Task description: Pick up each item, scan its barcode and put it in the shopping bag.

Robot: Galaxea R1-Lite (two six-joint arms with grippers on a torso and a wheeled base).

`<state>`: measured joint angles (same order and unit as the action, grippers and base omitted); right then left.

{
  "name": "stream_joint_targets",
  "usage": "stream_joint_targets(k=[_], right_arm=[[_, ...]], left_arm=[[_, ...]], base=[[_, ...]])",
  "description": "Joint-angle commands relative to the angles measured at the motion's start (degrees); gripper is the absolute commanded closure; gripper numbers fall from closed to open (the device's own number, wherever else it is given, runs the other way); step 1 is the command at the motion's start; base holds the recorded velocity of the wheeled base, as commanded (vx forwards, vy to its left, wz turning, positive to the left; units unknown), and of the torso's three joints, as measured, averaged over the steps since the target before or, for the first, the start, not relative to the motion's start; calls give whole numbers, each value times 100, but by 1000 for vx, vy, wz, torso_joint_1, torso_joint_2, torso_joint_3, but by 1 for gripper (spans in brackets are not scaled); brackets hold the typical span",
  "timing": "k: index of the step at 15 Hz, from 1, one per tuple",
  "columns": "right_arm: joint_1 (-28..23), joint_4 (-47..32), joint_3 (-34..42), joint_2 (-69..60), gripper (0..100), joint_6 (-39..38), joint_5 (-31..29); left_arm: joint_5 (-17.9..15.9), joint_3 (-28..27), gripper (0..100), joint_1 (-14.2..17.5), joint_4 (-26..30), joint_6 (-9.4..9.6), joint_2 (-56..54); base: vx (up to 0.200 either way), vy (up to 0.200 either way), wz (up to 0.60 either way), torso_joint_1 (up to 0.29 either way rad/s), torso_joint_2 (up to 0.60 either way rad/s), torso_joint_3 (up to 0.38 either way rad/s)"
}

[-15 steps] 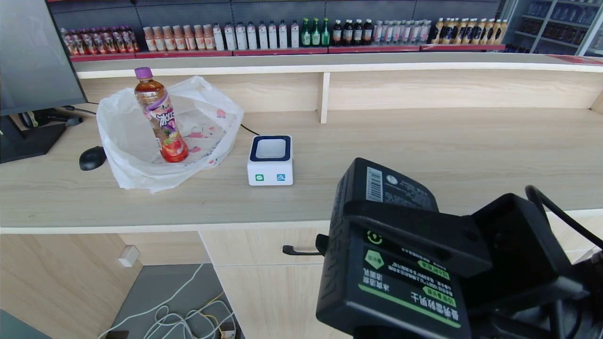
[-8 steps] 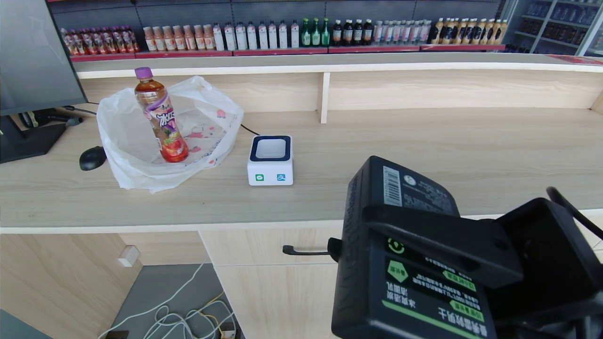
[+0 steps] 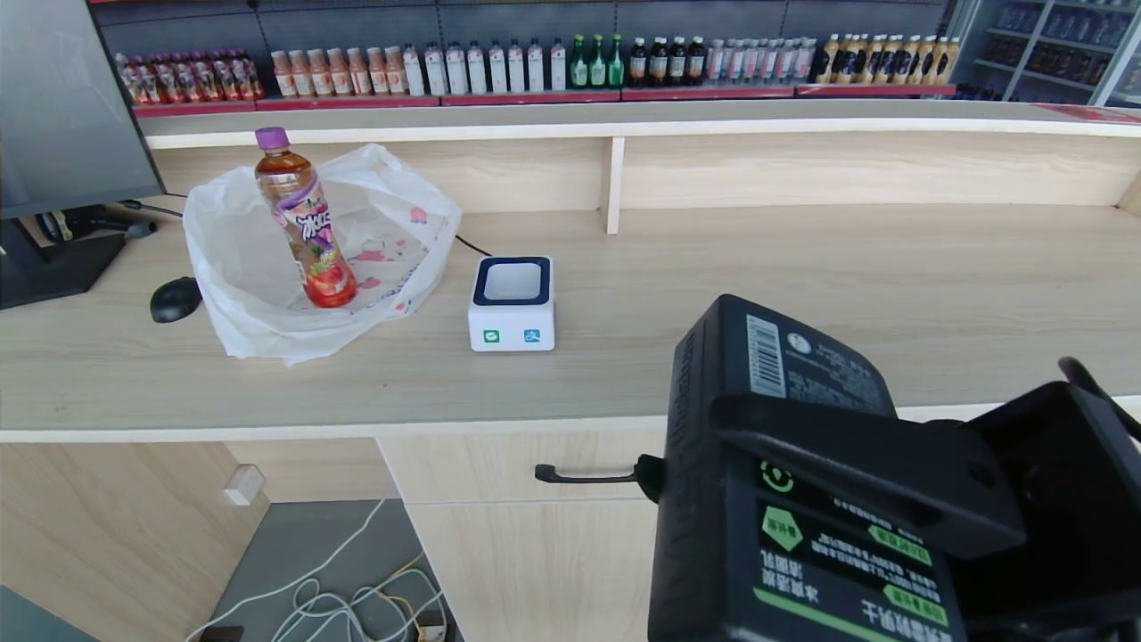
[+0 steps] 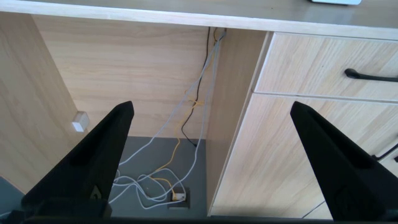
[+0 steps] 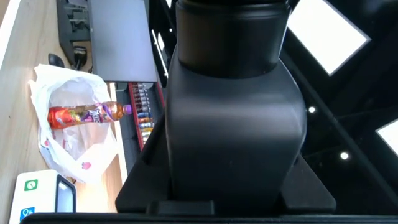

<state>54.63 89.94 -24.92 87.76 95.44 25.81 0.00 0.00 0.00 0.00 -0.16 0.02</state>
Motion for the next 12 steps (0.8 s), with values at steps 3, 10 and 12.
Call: stream_joint_targets(k=[3, 10, 12], right_arm=[[-22, 6, 224, -31, 100, -764, -6], [-40, 6, 804, 294, 100, -2873, -252], [39, 6, 1103, 321, 100, -4060, -252]], left_arm=[[0, 0, 0, 0, 0, -2, -2], [0, 0, 0, 0, 0, -2, -2], [0, 0, 0, 0, 0, -2, -2]], base=[[0, 0, 0, 0, 0, 0], [0, 0, 0, 0, 0, 0], [0, 0, 0, 0, 0, 0]])
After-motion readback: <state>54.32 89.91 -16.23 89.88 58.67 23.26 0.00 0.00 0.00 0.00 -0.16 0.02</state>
